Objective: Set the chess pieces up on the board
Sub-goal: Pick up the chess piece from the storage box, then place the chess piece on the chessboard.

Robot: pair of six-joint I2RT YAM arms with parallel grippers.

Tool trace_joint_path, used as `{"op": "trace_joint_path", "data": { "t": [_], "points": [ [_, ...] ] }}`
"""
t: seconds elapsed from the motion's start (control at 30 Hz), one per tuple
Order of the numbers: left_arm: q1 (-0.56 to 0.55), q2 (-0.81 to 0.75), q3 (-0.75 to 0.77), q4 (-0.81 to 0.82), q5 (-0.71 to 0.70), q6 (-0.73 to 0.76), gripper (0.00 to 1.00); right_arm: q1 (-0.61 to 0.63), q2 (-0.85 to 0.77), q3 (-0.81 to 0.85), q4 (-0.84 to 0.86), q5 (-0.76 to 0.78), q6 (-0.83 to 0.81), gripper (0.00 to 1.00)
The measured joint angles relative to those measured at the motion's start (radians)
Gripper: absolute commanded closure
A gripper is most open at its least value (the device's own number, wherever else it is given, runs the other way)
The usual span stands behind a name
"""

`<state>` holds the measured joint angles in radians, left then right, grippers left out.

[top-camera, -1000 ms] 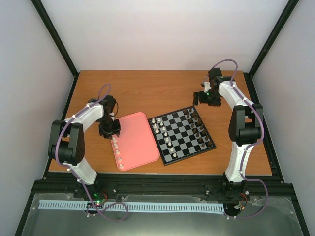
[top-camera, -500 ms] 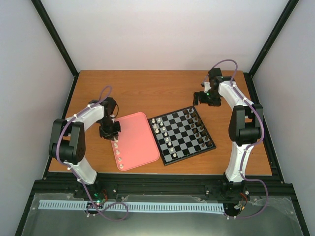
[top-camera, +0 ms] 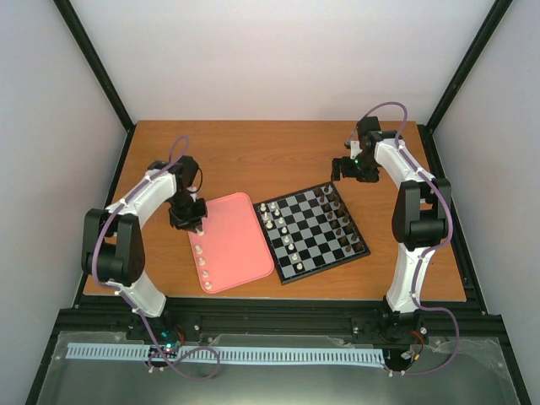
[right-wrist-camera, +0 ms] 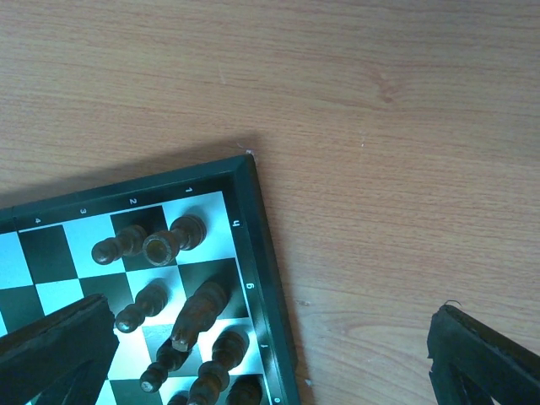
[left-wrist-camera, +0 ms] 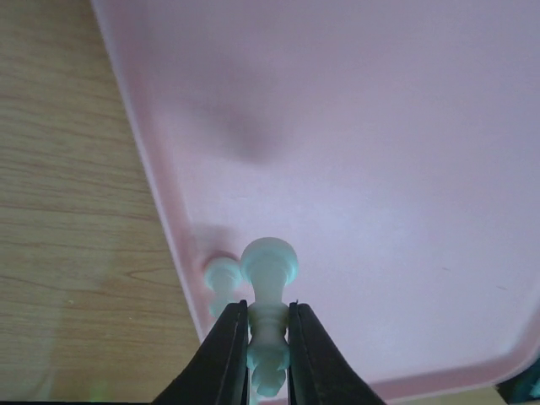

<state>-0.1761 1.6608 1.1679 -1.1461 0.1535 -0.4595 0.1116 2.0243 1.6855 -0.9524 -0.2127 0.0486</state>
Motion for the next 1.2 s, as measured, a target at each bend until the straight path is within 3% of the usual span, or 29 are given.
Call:
{"op": "trace_joint_path", "data": {
  "t": [0.13, 0.3, 0.6, 0.93, 1.2],
  "points": [
    [-0.063, -0.032, 0.112, -0.058, -0.001, 0.0, 0.99, 0.0, 0.0, 0.0, 0.0, 0.006, 0.0, 0.0],
    [-0.25, -0.037, 0.201, -0.096, 0.019, -0.019, 0.99, 0.0, 0.0, 0.0, 0.0, 0.019, 0.0, 0.0],
    [-0.501, 0.154, 0.344, -0.113, 0.037, -0.041, 0.99, 0.0, 0.0, 0.0, -0.002, 0.025, 0.001, 0.0],
    [-0.554, 0.357, 0.539, -0.106, 0.026, -0.039, 0.99, 0.0, 0.0, 0.0, -0.002, 0.026, 0.0, 0.0],
    [-0.555, 0.427, 0.596, -0.103, 0.01, -0.032, 0.99, 0.0, 0.0, 0.0, -0.002, 0.026, 0.0, 0.0]
  ]
}}
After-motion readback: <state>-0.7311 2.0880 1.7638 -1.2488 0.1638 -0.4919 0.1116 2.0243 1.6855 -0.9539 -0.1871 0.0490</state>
